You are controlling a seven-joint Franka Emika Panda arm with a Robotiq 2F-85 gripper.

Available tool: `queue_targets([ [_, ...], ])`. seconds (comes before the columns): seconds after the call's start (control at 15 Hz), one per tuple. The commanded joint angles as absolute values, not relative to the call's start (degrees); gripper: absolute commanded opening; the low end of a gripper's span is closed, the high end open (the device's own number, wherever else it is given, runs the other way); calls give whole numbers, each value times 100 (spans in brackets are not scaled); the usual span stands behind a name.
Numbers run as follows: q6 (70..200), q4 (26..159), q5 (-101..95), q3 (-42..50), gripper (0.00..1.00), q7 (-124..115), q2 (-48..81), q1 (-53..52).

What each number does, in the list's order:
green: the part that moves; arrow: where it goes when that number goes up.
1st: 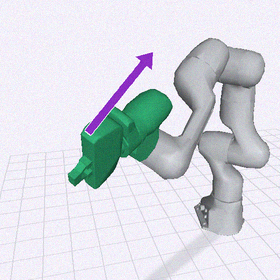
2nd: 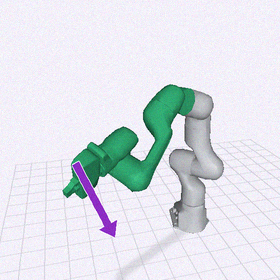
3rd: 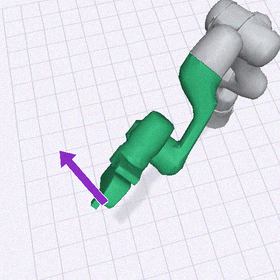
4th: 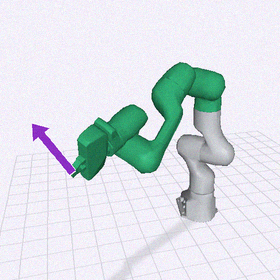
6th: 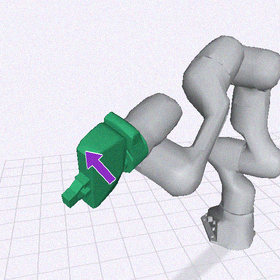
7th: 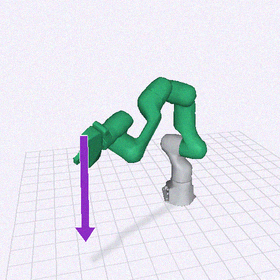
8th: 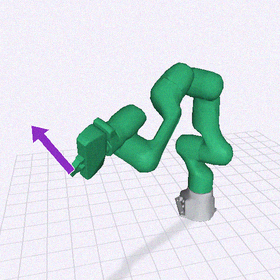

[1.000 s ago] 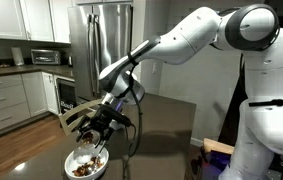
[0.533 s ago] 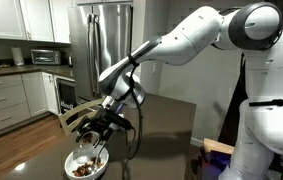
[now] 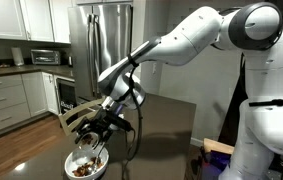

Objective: Pour the contents of the glass cup into the white bowl

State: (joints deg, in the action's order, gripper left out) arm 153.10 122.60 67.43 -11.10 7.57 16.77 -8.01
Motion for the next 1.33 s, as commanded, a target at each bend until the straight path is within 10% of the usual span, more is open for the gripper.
queue_targets([
  [0.0,15798,12277,6836,-1149,59,946,1712,-896],
  [1.27,17473,12168,7242,-1649,59,1740,1815,-933],
])
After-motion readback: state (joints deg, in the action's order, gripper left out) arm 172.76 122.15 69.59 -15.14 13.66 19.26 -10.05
